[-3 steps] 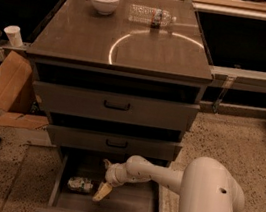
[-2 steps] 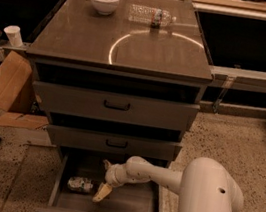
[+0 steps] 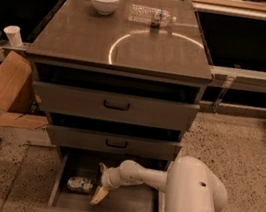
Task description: Pick 7up can from bottom drawer and place on counter
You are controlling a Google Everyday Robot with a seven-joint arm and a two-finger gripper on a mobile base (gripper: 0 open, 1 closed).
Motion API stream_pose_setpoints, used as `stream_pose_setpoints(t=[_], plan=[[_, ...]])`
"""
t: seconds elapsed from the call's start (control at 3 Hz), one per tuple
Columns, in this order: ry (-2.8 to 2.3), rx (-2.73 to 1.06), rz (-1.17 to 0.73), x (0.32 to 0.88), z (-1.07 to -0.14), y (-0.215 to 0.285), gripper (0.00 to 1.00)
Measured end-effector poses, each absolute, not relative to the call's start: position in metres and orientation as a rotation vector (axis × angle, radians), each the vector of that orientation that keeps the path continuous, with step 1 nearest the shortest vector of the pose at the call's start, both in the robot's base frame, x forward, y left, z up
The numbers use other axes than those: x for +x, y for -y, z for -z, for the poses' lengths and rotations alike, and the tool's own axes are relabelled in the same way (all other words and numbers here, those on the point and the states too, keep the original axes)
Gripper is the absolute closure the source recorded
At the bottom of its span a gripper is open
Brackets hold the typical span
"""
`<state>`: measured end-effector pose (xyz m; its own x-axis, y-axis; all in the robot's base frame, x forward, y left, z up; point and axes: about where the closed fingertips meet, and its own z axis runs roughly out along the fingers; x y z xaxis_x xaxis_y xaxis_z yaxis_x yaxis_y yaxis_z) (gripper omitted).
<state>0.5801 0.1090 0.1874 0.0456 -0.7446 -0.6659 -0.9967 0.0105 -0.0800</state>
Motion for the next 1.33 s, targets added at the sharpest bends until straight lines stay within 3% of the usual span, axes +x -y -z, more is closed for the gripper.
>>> stream_pose_setpoints(t=[1.33], plan=[[-1.727, -1.772, -0.675, 0.598, -0.137, -0.146, 0.00]])
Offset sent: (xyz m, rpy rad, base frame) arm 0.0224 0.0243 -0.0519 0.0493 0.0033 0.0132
